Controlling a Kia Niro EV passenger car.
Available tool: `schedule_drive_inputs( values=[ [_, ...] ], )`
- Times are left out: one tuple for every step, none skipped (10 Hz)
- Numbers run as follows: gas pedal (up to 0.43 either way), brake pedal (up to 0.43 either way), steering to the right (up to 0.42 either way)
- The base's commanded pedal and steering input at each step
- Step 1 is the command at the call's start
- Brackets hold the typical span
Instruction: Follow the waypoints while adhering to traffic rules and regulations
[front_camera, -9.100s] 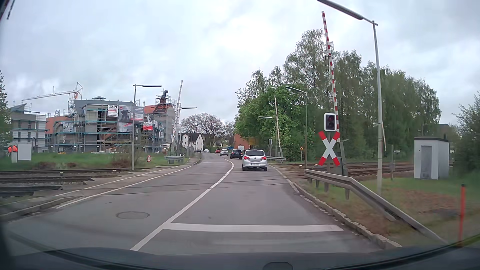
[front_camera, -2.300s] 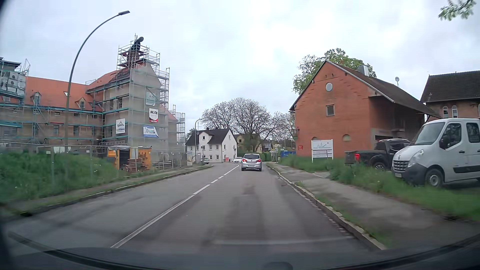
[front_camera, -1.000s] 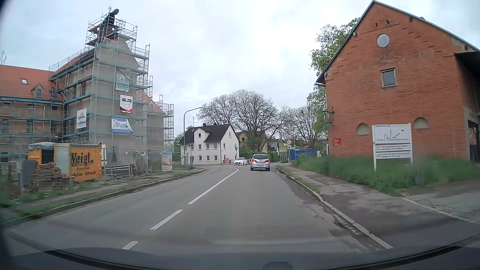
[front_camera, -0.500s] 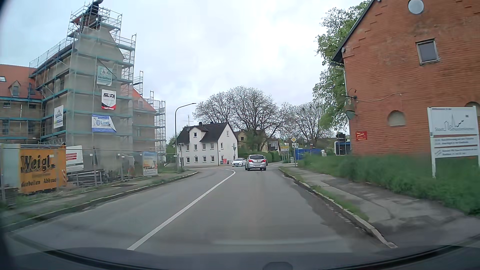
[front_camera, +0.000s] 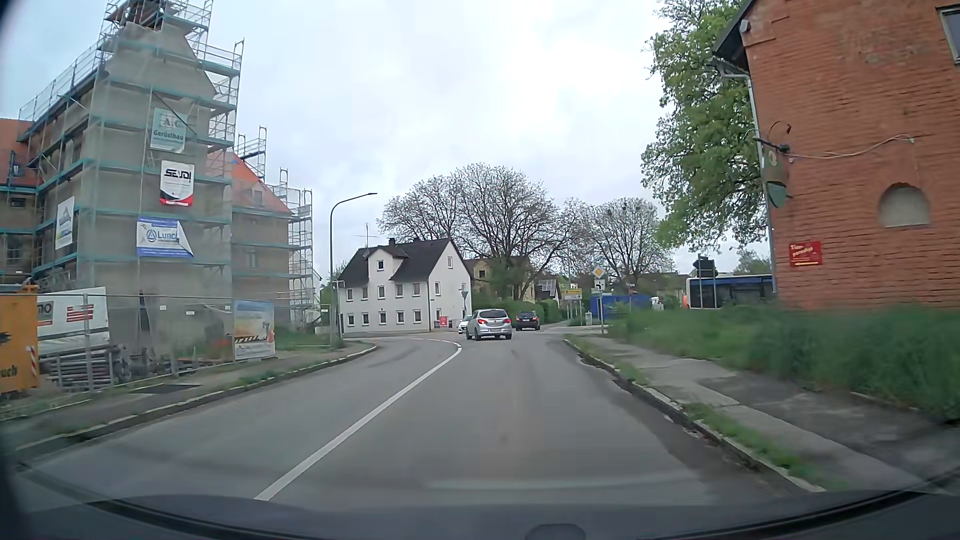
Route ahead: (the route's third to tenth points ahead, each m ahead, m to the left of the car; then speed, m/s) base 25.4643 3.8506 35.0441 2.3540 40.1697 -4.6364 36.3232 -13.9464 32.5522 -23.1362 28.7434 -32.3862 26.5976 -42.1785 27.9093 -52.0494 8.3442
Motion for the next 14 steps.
schedule_drive_inputs(
  values=[
    [0.000,0.000,0.000],
    [0.000,0.000,0.000],
    [0.000,0.000,0.000],
    [0.000,0.000,0.000],
    [0.000,0.000,0.000],
    [0.000,0.000,0.000],
    [0.000,0.000,0.000],
    [0.000,0.000,0.000],
    [0.000,0.000,0.000],
    [0.000,0.000,0.000],
    [0.000,0.000,-0.003],
    [0.000,0.000,-0.004],
    [0.000,0.000,-0.006],
    [0.000,0.000,-0.006]
  ],
)
